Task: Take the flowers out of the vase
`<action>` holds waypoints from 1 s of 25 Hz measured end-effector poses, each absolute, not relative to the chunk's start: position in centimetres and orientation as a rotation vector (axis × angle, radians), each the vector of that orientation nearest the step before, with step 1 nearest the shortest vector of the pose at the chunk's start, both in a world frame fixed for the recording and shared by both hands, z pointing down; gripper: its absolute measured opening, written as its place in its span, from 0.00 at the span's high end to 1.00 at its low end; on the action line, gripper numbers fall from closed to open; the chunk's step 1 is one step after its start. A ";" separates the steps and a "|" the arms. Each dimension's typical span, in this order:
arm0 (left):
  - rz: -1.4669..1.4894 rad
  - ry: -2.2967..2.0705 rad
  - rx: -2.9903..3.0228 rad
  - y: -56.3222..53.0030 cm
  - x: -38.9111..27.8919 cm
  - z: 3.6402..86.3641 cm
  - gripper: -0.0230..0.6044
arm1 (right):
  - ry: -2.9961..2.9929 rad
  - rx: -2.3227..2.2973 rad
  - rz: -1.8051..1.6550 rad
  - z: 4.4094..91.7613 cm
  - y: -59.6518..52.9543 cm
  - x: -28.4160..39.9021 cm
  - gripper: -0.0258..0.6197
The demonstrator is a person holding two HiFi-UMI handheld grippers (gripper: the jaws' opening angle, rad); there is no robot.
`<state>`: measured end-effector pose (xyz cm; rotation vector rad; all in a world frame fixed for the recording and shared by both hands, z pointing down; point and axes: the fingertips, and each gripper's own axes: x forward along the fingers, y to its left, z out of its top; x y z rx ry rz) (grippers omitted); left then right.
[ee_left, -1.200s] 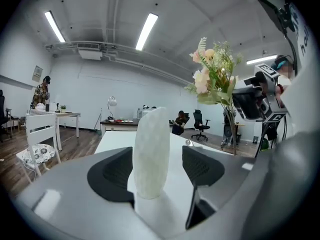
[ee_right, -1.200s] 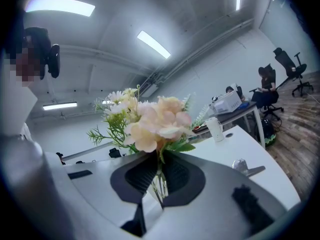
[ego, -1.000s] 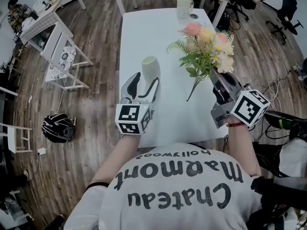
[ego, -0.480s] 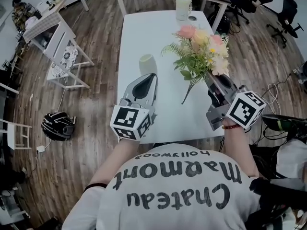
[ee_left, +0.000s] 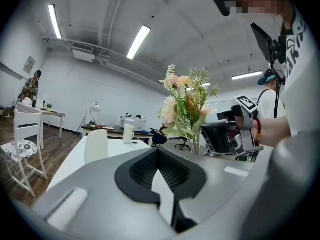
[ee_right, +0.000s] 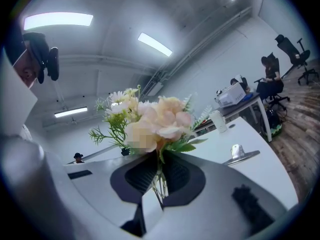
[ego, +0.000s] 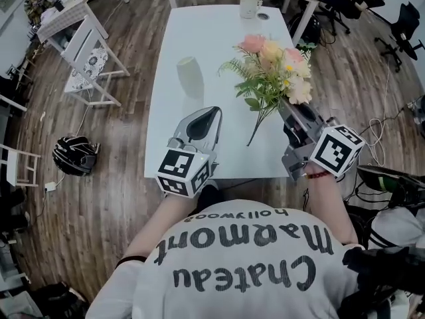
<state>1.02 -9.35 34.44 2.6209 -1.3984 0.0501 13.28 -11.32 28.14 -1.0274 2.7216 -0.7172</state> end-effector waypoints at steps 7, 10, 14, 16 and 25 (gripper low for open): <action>0.028 -1.429 2.596 -5.4 3.1 34.5 0.96 | 2.744 -0.984 -0.759 29.4 -7.9 15.1 0.91; 0.042 -1.436 2.590 -4.7 3.6 34.2 0.96 | 2.762 -0.982 -0.751 29.0 -7.3 15.4 0.91; 0.039 -1.450 2.577 -4.0 3.3 33.4 0.96 | 2.764 -0.968 -0.751 28.0 -6.7 15.3 0.91; 0.035 -1.456 2.576 -3.5 3.5 33.2 0.96 | 2.763 -0.963 -0.747 27.9 -6.3 15.7 0.91; 0.039 -1.480 2.561 -2.7 3.0 32.5 0.96 | 2.761 -0.949 -0.757 27.4 -5.6 15.3 0.91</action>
